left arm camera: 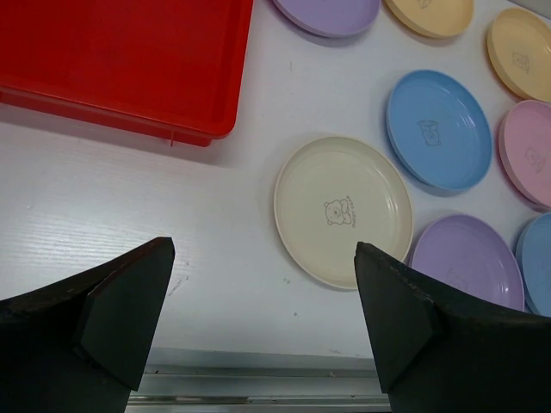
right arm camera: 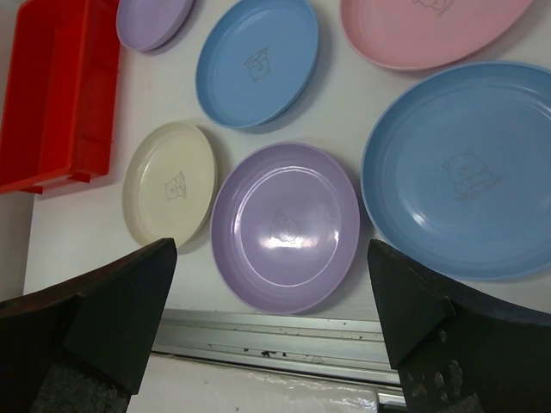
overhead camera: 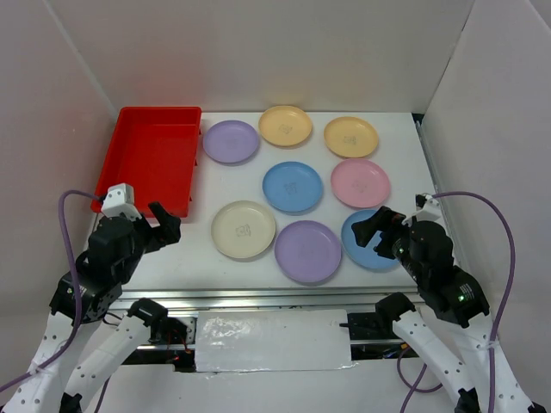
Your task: Place the plates into the plastic bin on the countertop
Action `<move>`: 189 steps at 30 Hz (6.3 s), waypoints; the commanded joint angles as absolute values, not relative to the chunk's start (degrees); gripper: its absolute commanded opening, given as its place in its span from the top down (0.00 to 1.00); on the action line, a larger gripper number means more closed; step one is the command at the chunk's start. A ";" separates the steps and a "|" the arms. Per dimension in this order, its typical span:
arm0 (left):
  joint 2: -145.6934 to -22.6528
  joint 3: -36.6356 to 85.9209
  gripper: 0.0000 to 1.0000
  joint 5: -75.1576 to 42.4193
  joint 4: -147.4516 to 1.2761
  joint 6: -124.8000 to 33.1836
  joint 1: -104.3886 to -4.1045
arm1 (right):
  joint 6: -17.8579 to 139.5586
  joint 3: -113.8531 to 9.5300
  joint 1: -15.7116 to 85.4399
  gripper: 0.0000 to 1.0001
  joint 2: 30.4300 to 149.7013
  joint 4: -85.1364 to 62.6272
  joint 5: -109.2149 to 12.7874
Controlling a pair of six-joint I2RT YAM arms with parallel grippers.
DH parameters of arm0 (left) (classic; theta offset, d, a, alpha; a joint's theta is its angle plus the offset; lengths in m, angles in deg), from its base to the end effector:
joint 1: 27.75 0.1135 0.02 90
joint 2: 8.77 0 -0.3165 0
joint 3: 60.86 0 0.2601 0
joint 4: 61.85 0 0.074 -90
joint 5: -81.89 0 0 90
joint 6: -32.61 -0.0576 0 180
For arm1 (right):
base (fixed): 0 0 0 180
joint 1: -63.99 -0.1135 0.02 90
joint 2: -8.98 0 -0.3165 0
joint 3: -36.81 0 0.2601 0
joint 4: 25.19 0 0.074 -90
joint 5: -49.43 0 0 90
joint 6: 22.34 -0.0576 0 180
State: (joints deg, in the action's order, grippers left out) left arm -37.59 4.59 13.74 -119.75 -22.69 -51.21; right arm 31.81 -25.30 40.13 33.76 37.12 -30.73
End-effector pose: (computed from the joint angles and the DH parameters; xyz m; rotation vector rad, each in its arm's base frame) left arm 0.0729 -0.0083 0.3750 -0.4380 1.8762 -0.3126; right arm 0.0570 0.0145 0.3487 0.3230 2.0088 0.4929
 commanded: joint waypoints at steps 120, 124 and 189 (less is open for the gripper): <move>-103.58 47.61 0.01 2.09 -105.72 -6.93 -29.62 | 34.36 -24.69 38.24 0.00 32.09 26.56 -46.83; -93.59 29.08 0.01 10.67 -101.75 -8.70 -50.34 | 33.30 -25.39 38.50 0.00 35.17 27.78 -43.48; -127.94 62.16 0.56 10.00 -115.79 -0.61 -13.42 | 34.00 -26.44 37.27 0.00 37.90 24.01 -54.28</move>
State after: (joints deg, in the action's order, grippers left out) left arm -126.13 57.97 11.49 -113.65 0.39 -12.50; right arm 32.70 -24.36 37.86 37.17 26.69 -53.22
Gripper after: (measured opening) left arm 0.237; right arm 0.998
